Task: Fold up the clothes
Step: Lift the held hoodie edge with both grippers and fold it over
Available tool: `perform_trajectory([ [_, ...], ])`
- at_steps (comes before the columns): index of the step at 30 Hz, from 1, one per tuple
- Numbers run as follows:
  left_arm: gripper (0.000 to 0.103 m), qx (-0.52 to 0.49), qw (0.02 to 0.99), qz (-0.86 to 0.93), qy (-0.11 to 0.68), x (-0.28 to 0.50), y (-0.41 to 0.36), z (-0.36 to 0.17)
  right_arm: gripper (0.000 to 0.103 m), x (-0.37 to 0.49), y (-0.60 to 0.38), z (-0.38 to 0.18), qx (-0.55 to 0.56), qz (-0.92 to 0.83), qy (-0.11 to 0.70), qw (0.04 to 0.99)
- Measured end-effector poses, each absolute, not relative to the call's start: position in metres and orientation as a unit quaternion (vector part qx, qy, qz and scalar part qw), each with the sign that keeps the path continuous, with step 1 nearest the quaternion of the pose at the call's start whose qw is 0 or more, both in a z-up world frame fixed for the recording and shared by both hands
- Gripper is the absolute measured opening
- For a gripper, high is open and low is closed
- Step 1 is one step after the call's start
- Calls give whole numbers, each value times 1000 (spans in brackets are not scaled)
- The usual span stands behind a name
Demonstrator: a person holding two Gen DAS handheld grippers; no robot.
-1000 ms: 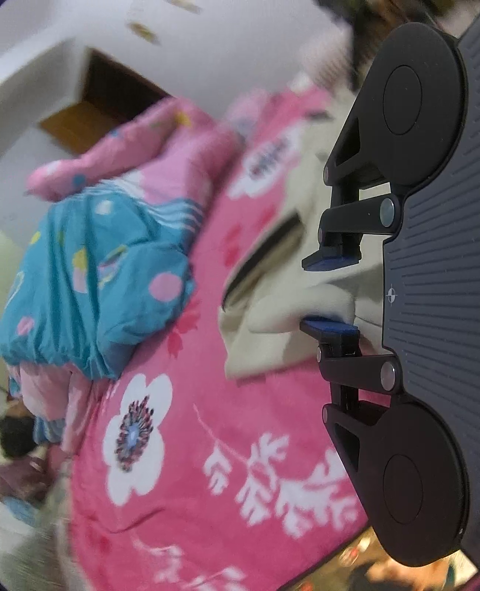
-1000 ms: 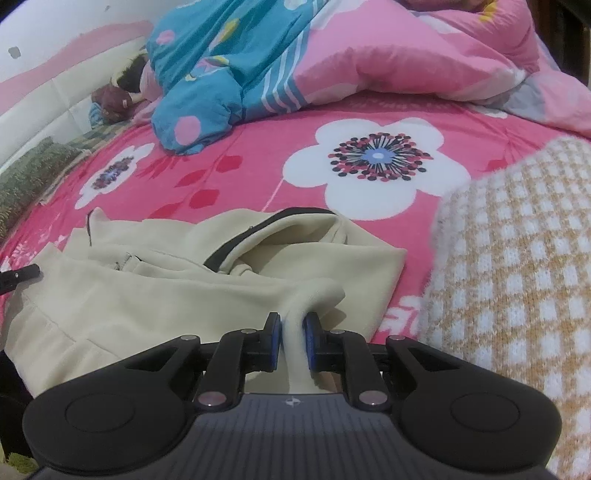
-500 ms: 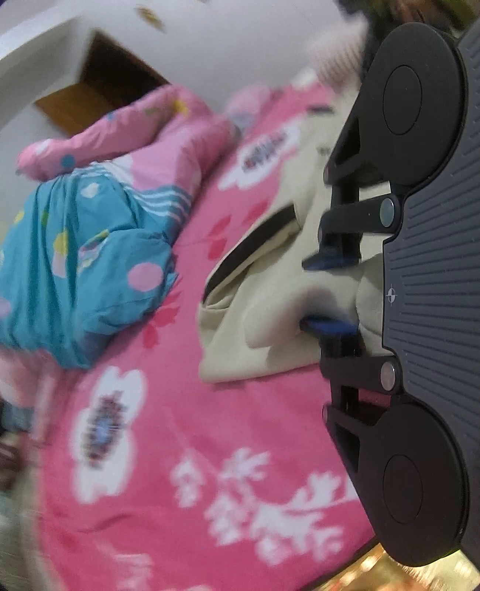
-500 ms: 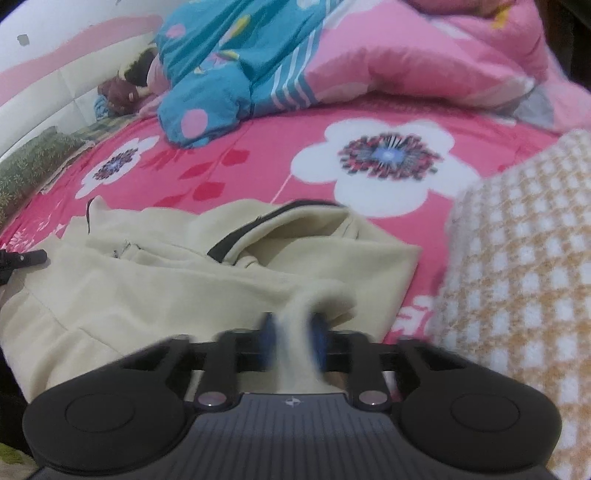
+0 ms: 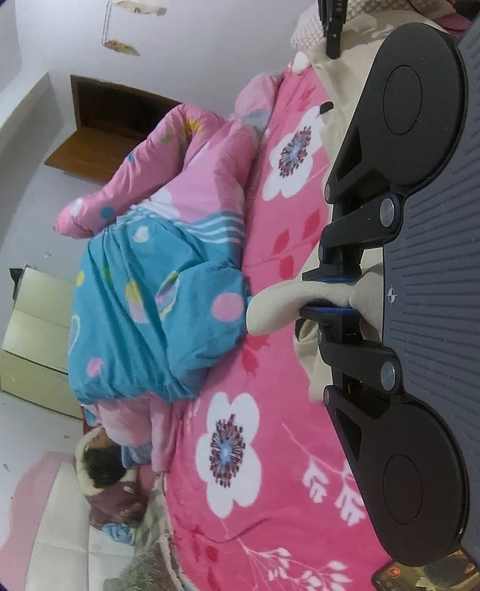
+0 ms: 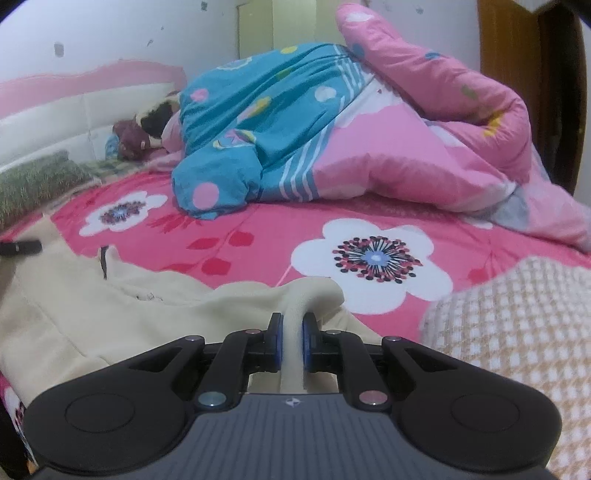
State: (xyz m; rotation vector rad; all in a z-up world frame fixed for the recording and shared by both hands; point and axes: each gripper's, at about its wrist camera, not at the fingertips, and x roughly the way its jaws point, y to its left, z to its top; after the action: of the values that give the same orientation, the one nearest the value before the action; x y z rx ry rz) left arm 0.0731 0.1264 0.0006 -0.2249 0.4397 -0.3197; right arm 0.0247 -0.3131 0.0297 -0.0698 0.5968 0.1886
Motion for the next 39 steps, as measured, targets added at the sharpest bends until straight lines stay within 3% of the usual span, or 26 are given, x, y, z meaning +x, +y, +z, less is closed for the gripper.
perform_trajectory([
  [6,10,-120,949,-147,253,79,128,-20,14,13,-306,11,-62,60,307,948],
  [20,10,-113,951,-117,264,75,124,-25,16,-61,-216,-13,-353,80,157,919],
  [23,10,-102,956,-107,255,71,119,-22,16,-51,-222,-15,-328,67,157,929],
  [25,10,-94,959,-100,249,69,116,-20,7,-39,-237,-9,-277,49,162,946],
  [30,10,-81,965,-93,233,70,111,-14,5,-28,-270,17,-200,-2,124,972],
  [39,10,-74,971,-95,204,88,108,-1,5,1,-278,22,-217,-29,114,969],
])
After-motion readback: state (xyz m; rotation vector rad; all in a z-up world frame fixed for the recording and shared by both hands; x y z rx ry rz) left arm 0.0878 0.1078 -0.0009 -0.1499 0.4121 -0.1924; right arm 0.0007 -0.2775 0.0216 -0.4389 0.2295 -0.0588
